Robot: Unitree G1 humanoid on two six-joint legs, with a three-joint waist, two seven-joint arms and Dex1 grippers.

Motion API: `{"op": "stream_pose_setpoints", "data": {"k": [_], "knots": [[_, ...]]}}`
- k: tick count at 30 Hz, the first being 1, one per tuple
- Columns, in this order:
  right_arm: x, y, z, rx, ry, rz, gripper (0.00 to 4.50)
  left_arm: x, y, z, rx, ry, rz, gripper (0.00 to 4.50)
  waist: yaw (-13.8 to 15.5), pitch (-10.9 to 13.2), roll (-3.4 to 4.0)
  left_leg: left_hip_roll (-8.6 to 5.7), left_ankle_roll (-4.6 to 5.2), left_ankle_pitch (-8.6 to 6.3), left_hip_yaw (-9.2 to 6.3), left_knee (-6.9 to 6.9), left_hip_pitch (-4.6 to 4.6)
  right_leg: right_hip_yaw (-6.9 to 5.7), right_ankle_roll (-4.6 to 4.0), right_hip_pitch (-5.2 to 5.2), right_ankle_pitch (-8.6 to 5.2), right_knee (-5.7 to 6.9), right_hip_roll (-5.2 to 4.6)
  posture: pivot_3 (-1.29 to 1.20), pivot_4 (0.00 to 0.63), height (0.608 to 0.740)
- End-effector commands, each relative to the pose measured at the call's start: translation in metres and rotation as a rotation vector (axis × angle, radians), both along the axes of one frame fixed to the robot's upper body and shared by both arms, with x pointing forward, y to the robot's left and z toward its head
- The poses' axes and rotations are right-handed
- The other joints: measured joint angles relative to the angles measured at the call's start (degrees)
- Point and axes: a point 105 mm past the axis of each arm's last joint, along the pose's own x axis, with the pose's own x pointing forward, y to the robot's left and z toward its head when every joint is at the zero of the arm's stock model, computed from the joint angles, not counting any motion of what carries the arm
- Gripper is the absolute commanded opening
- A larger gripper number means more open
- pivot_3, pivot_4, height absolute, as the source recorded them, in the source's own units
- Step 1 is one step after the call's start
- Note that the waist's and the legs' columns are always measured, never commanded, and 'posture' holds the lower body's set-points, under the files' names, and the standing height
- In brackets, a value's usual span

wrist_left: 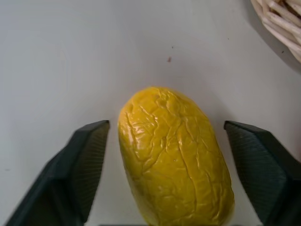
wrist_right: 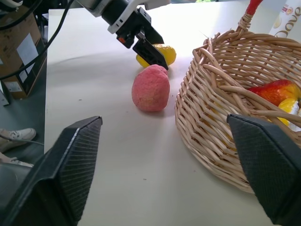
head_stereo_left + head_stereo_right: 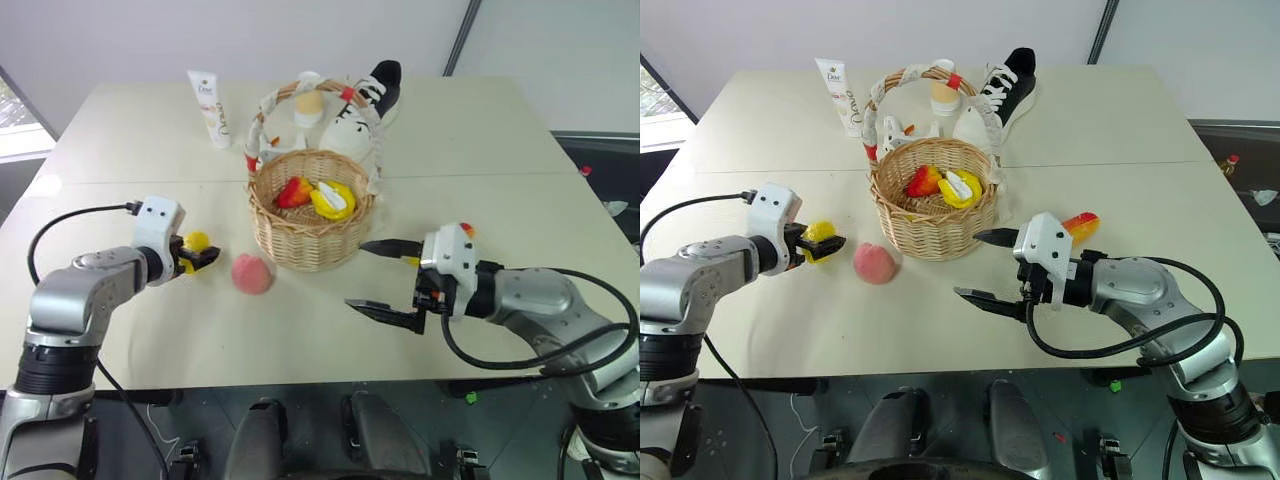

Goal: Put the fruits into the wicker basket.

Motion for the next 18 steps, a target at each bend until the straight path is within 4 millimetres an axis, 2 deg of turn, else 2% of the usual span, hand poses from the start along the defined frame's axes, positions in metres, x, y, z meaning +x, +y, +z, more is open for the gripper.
{"op": "stream_pose_setpoints", "data": {"k": [1, 2, 5, 8, 11, 12, 13, 15, 18], "knots": [[-0.001, 0.001, 0.007, 0.013, -0.047, 0.003, 4.5, 0.001, 0.005, 0.009, 0.023, -0.035, 0.007, 2.23, 0.02, 0.0, 0.0, 0.0, 0.0, 0.0, 0.0, 0.0, 0.0, 0.01, 0.0, 0.0, 0.0, 0.0, 0.0, 0.0, 0.15, 0.74], [0.0, 0.001, 0.007, 0.013, -0.049, 0.001, 4.5, 0.001, 0.005, 0.009, 0.025, -0.03, 0.008, 1.86, 0.03, 0.0, 0.0, 0.0, 0.0, 0.0, 0.0, 0.0, 0.0, 0.02, 0.0, 0.0, 0.0, 0.0, -0.01, 0.0, 0.15, 0.74], [0.002, -0.001, 0.008, 0.011, -0.058, -0.008, 4.5, 0.002, 0.014, 0.014, 0.061, -0.055, 0.023, 1.76, -0.02, 0.0, 0.0, 0.0, 0.0, 0.0, 0.0, 0.0, 0.0, 0.03, 0.0, 0.0, 0.0, 0.0, -0.02, 0.0, 0.15, 0.74], [0.005, -0.004, 0.01, 0.008, -0.07, -0.024, 4.5, 0.004, 0.008, 0.049, -0.008, -0.2, -0.043, 1.76, -0.03, 0.0, 0.0, 0.01, 0.0, 0.0, 0.0, 0.0, 0.0, 0.03, 0.0, -0.01, 0.0, 0.0, -0.03, 0.0, 0.15, 0.74], [0.008, -0.008, 0.012, 0.001, -0.08, -0.043, 4.5, -0.014, -0.039, 0.099, -0.141, -0.388, -0.318, 1.76, 0.2, 0.01, -0.02, 0.04, 0.0, 0.0, 0.0, 0.01, -0.02, 0.03, -0.01, -0.01, 0.0, 0.0, -0.07, 0.0, 0.15, 0.74], [0.01, -0.009, 0.013, -0.002, -0.085, -0.046, 4.5, -0.022, -0.067, 0.112, -0.168, -0.43, -0.447, 1.76, 0.59, 0.01, -0.01, 0.04, 0.0, 0.0, 0.0, 0.01, -0.03, 0.03, -0.01, -0.01, 0.0, 0.0, -0.1, 0.0, 0.15, 0.74], [0.011, -0.009, 0.015, -0.001, -0.09, -0.048, 4.5, -0.027, -0.09, 0.116, -0.176, -0.436, -0.537, 1.76, 1.28, 0.01, -0.02, 0.02, -0.01, 0.0, -0.01, 0.02, -0.05, 0.02, -0.01, 0.0, 0.0, 0.0, -0.13, 0.0, 0.15, 0.74], [0.014, -0.008, 0.017, 0.003, -0.097, -0.046, 4.5, -0.026, -0.122, 0.115, -0.142, -0.431, -0.63, 1.76, 1.8, 0.0, -0.01, -0.05, -0.01, 0.0, -0.03, 0.13, -0.06, 0.02, 0.08, 0.08, 0.05, -0.03, -0.14, 0.0, 0.15, 0.74], [0.014, -0.003, 0.017, 0.011, -0.101, -0.04, 4.5, -0.002, -0.15, 0.115, -0.126, -0.442, -0.618, 1.76, 1.6, -0.01, -0.01, -0.22, 0.0, -0.01, 0.03, 0.13, 0.01, 0.05, 0.2, 0.2, 0.11, -0.14, -0.1, 0.0, 0.15, 0.74]]}}
